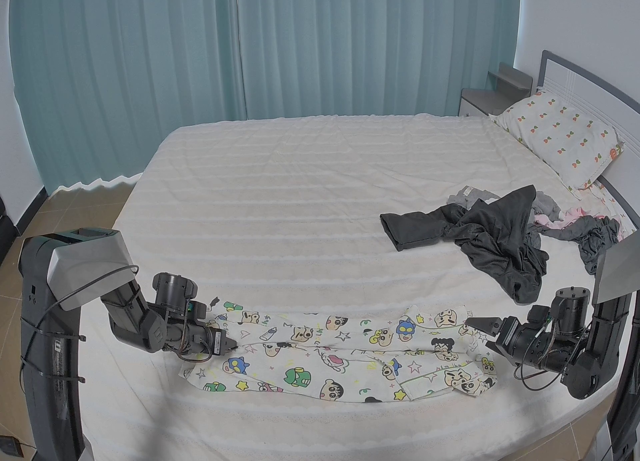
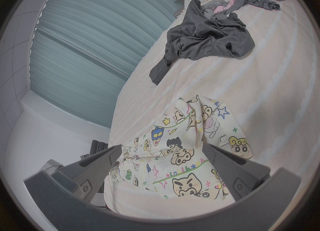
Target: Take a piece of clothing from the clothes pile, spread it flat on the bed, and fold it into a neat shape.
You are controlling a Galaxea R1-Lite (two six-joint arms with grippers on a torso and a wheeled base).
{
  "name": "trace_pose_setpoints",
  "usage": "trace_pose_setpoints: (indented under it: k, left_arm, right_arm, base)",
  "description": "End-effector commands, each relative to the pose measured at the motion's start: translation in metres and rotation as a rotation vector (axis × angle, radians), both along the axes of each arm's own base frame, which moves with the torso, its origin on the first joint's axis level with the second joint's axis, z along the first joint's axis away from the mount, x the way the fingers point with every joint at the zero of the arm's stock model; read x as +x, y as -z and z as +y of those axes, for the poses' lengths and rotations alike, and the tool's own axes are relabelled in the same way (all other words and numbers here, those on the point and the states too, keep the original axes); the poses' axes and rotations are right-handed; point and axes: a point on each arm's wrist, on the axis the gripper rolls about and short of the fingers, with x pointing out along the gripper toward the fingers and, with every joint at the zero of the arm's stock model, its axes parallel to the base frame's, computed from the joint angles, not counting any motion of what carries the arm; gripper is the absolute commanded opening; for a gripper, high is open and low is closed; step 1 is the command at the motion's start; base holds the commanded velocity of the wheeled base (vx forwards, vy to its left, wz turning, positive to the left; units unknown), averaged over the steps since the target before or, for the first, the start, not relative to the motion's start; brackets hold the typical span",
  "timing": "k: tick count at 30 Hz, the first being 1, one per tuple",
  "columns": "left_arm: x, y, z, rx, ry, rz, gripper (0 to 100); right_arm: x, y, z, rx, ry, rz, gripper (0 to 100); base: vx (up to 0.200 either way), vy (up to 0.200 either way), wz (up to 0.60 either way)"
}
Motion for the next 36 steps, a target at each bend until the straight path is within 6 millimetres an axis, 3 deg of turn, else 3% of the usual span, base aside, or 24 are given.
trace_pose_setpoints:
  k: [1, 12, 23, 29, 30, 31, 32, 36]
  left_arm:
    - [0.000, 0.000, 0.002, -0.005, -0.012, 0.005, 0]
    - [0.005, -0.022, 0.019, -0.056, -0.115, -0.035, 0]
    - [0.002, -0.047, 0.068, -0.051, -0.241, -0.069, 0]
    - [-0.006, -0.070, 0.116, -0.067, -0.317, -0.095, 0]
    - [-0.009, -0.075, 0.133, -0.059, -0.345, -0.098, 0]
    - [-0.009, -0.075, 0.133, -0.059, -0.345, -0.098, 0]
    - [-0.011, -0.080, 0.153, -0.047, -0.377, -0.111, 0]
    - [-0.017, -0.088, 0.193, -0.041, -0.460, -0.126, 0]
  right_arm:
    - [0.000, 0.000, 0.000, 0.001, -0.001, -0.006, 100]
    - [-0.001, 0.000, -0.001, 0.001, 0.002, -0.002, 100]
    - [0.000, 0.001, -0.001, 0.001, 0.004, -0.002, 100]
    - [0.000, 0.000, -0.002, 0.002, 0.006, -0.002, 100]
    - [0.000, 0.000, -0.002, 0.002, 0.007, -0.002, 100]
    - [0.000, 0.000, -0.002, 0.002, 0.007, -0.002, 100]
    - [0.000, 0.000, -0.002, 0.002, 0.007, -0.003, 100]
    - [0.000, 0.001, -0.002, 0.002, 0.007, -0.002, 100]
  base:
    - [0.000, 0.000, 0.00]
    - [0.000, 0.000, 0.00]
    - [0.000, 0.000, 0.00]
    - [0.000, 0.000, 0.00]
    - [0.000, 0.000, 0.00]
    - [0.000, 0.000, 0.00]
    - [0.000, 0.000, 0.00]
    - [0.000, 0.000, 0.00]
